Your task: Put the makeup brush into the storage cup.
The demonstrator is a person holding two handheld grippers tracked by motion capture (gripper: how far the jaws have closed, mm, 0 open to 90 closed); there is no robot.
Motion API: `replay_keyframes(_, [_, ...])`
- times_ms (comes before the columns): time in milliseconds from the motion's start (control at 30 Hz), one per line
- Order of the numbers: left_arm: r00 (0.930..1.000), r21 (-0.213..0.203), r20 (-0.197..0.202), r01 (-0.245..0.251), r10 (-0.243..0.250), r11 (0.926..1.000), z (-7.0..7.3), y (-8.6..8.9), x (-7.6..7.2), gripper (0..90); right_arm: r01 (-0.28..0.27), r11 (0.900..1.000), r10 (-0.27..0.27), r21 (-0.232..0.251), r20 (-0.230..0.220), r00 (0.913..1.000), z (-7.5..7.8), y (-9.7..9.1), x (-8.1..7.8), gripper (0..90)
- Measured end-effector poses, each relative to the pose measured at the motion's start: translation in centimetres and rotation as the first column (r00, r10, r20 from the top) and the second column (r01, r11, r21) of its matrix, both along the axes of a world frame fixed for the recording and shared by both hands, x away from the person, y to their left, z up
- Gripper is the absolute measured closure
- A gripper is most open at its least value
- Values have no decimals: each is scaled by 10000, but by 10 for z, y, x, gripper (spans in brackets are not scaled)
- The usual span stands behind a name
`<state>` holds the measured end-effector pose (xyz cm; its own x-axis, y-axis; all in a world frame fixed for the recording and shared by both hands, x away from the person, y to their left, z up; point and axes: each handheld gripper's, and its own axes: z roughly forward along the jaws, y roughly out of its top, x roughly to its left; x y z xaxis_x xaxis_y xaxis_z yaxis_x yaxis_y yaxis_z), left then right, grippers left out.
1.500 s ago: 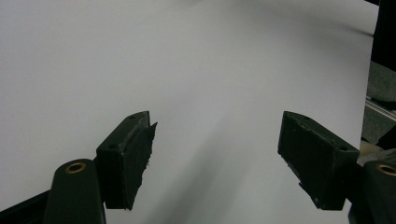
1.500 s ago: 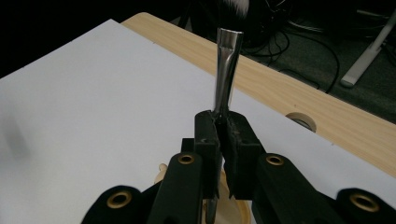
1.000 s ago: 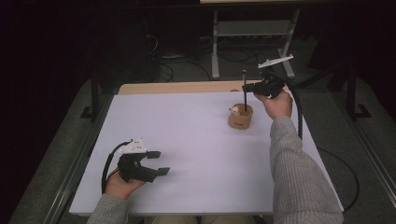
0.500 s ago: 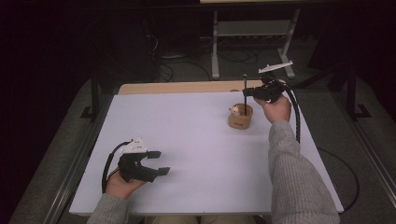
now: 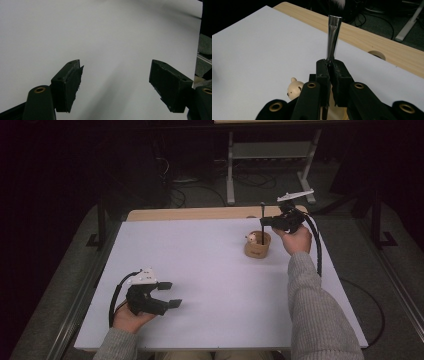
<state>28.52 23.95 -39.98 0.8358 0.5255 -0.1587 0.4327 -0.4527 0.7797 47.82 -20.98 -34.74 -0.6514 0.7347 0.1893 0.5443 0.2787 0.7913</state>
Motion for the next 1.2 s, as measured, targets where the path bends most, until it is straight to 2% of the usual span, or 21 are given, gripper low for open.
replay_keyframes(500, [10000,35,-51,25,-25,10000,-1,-1,0,250,70,10000,-69,45,-15,10000,-12,2,-3,833])
replay_keyframes(800, [10000,36,-77,24,-23,10000,-1,-2,1,251,154,9998,-152,86,-193,9997,-23,1,-4,831])
replay_keyframes(1200, [9999,38,-46,104,-104,9999,0,-4,1,253,61,9998,-69,-180,-419,9991,-27,3,-5,821])
